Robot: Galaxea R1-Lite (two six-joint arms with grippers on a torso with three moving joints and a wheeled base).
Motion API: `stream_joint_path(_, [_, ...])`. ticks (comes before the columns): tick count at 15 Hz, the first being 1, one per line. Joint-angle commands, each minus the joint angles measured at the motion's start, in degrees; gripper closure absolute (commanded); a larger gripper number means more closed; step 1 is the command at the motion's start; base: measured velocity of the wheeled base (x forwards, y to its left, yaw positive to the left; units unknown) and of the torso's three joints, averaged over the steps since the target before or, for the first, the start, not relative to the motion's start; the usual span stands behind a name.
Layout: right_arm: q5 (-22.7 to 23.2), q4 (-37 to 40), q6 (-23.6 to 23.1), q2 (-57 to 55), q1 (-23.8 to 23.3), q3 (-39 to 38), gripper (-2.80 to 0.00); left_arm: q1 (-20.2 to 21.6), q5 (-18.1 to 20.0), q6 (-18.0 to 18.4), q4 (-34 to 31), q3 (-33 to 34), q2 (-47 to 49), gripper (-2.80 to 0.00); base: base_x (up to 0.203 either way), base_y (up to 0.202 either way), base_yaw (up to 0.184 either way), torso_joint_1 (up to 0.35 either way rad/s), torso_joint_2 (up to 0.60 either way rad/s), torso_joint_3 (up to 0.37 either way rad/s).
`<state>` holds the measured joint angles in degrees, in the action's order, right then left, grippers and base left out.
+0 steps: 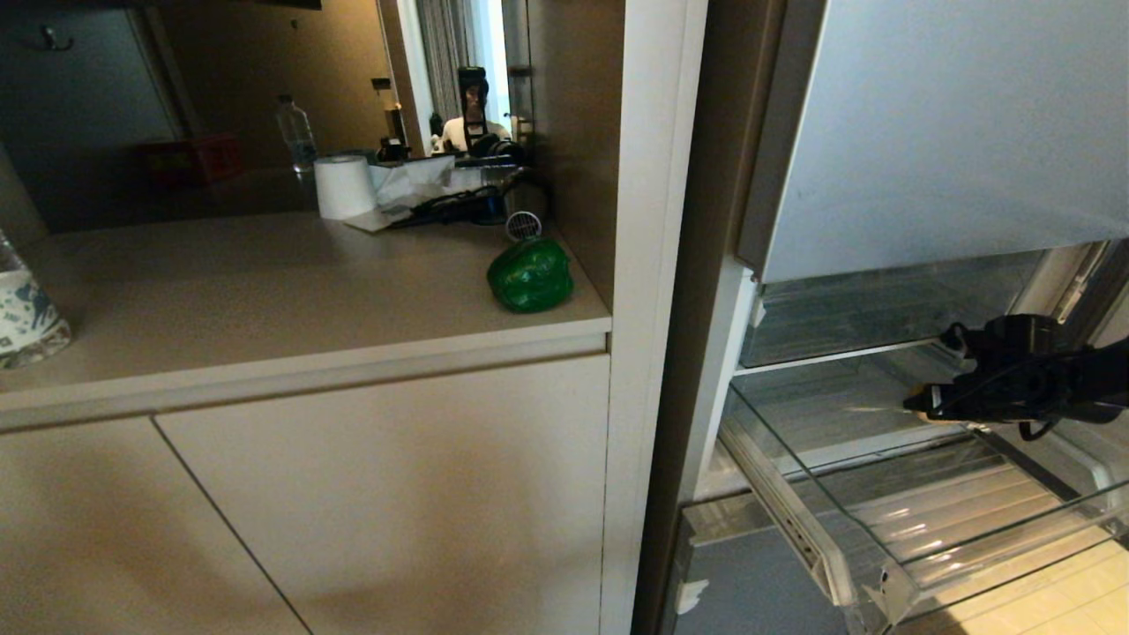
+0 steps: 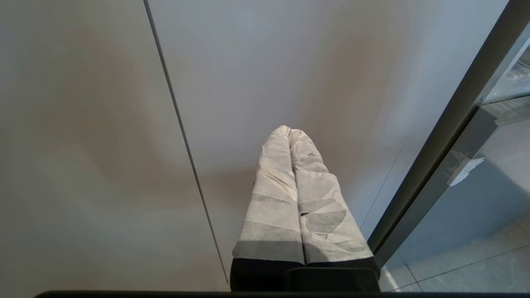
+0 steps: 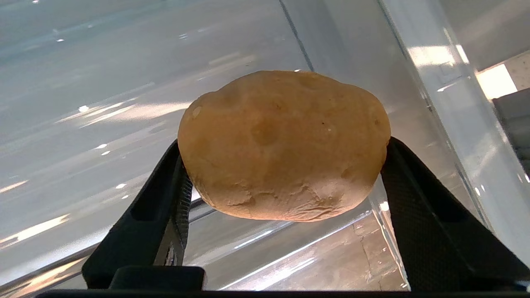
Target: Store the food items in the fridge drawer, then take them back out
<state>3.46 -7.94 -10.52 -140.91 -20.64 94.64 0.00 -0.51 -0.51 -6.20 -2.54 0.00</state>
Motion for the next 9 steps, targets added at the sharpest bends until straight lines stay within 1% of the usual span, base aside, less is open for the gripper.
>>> stream_joint_path(1, [0.1,0.0,-0.1,2.1,0.0,-1.6,0.0,0.0,0.0,0.0,0.0,0.0,0.0,0.0,0.0,0.0,0.0,0.0,0.0,0.0])
stream_joint_path(9, [0.1,-0.3,-0.7,15.2,1.4,-16.0,0.0,0.0,0.0,0.0,0.0,0.0,0.0,0.0,0.0,0.0,0.0,0.0,0.0,0.0])
